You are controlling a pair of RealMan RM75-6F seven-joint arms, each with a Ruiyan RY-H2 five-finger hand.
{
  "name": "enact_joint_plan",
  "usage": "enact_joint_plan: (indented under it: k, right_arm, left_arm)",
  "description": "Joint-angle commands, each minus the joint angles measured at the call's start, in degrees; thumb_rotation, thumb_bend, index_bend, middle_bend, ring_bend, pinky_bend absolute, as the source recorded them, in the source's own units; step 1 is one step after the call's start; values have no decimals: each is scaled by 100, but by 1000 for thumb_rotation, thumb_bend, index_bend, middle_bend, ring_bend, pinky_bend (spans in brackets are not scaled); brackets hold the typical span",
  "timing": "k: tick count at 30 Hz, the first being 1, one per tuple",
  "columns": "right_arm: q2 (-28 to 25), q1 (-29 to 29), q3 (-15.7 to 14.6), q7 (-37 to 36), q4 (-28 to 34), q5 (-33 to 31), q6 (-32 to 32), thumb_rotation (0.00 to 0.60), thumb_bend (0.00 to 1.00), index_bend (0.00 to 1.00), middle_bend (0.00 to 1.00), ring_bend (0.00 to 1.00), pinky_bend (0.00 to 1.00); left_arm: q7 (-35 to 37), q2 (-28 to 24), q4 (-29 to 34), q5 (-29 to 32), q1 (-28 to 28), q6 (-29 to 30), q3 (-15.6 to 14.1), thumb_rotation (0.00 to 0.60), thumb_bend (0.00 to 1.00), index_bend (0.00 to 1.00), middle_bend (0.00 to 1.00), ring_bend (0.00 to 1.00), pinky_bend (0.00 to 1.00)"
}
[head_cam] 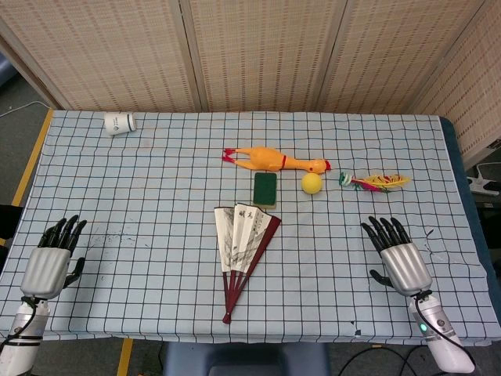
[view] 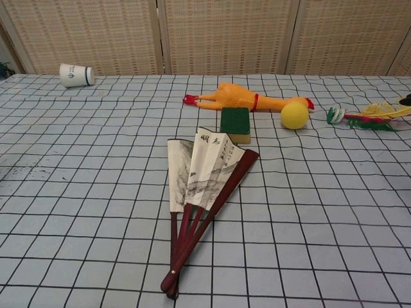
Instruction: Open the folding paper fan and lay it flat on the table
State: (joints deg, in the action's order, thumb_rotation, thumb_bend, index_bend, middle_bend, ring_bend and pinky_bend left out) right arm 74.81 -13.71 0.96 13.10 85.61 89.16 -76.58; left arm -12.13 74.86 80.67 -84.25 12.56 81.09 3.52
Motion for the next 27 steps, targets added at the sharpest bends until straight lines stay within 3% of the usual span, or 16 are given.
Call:
enact_joint_plan:
  k: [1,14,18,22,27]
  right_arm:
    - [-9,-5,-2,-19,5,15,-3,600,112,0,0,0,0]
    - [544,-368,-107,-292,-499,579,199,600,112,23,0,0,0]
    - [1172,-1036,-12,-173,-786,1124,628,600,112,143,0,0,0]
    - [1673,-1421,125,57,-1094,1253,873,600,112,251,0,0,0]
    - [2212,-1818,311,264,-1498,1141,1243,600,112,308,0,0,0]
  left_arm:
    - [-27,4,8,-11,-15,16,-14,600,444,0,0,0,147]
    - [41,27,-44,-111,3,98,7,600,446,0,0,0,148]
    - [105,76,-186,-76,90,-43,41,600,446,0,0,0,148]
    - [143,118,-292,125,145,-239,109,600,448,0,0,0,147]
    - [161,116,-333,287,176,-347,173,600,448,0,0,0,147]
